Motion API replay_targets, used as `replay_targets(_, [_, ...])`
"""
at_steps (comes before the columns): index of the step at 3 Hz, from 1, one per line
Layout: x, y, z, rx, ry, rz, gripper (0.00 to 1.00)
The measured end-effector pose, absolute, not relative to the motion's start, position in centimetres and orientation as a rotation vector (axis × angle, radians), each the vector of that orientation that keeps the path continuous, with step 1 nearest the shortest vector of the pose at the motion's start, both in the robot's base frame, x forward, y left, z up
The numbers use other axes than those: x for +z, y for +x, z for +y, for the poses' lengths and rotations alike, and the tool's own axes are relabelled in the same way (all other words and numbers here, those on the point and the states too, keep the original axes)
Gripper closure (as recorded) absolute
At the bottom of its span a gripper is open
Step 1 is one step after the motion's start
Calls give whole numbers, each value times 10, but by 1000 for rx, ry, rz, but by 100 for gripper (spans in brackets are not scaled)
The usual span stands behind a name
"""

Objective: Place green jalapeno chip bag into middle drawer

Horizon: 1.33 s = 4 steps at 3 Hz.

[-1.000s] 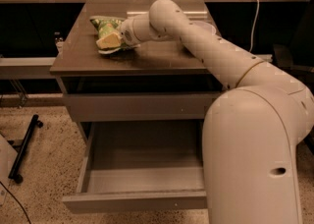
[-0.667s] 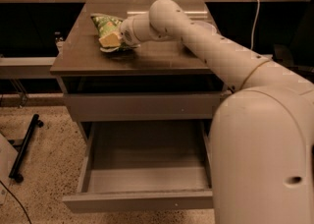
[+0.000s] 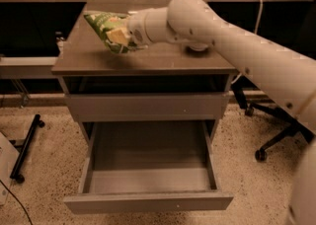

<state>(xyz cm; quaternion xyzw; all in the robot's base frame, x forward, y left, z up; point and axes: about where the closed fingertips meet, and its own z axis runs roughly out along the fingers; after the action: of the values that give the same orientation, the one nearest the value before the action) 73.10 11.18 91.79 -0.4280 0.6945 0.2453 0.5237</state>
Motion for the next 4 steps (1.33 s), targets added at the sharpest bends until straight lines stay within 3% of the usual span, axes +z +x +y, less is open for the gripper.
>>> replay_targets(1, [911, 668, 101, 652, -1028, 1633, 100])
replay_targets(4, [766, 492, 98, 982, -843, 1687, 100])
